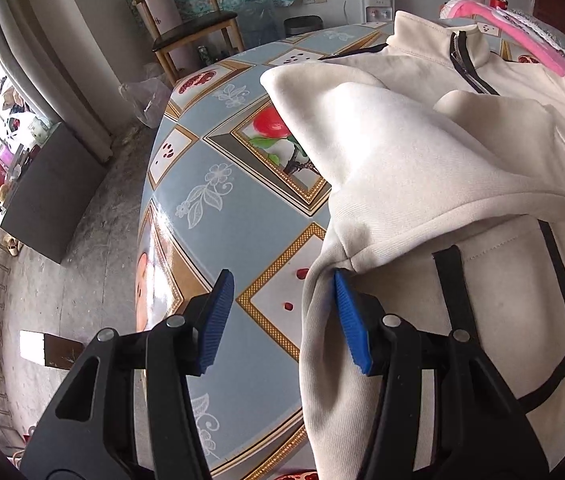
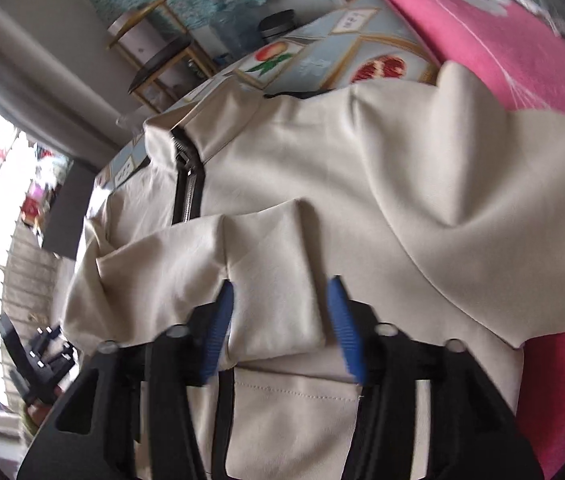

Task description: Fold large clothes

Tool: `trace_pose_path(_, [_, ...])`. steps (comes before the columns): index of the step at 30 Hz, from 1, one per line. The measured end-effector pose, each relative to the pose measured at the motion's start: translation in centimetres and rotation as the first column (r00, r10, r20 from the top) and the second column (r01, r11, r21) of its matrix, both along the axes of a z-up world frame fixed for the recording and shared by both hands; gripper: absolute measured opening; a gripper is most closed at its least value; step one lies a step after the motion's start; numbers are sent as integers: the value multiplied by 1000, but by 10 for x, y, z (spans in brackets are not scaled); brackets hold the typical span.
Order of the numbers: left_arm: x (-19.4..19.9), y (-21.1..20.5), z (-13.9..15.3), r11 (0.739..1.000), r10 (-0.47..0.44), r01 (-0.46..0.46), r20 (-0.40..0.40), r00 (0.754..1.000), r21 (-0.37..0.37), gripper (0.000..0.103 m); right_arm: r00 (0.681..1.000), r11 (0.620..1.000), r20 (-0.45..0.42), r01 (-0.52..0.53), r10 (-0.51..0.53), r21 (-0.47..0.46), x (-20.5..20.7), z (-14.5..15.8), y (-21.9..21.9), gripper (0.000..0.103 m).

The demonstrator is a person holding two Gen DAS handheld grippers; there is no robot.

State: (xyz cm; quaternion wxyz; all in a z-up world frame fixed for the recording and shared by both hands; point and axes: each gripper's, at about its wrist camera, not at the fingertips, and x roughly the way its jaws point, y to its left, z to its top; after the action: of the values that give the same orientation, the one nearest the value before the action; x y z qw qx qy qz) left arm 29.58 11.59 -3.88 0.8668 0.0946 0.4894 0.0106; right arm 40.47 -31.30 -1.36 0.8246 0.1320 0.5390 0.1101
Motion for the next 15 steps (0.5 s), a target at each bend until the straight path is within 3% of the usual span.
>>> trace_pose_path(4, [-1,-3,-3,1000,2,-2,-1,1000,11,50,999,995,-38,-1,-3,-97,3,-12,8,52])
trace_pose_path(7, [-2,-4,-2,1000,1,-1,4,1000,18,50,998,994,-48,22,-28,-106,10,-22,3,52])
trace_pose_path(10, [-1,-4,-2,1000,2,-2,8,1000,22,50,999,992,-32,31,-35,-119,22,-25,3,40])
trace_pose_path(15, [3,-4,-1,1000,6,-6,18,1000,12,50,999,993,-36,14,-18,-116,45,-24,6,36])
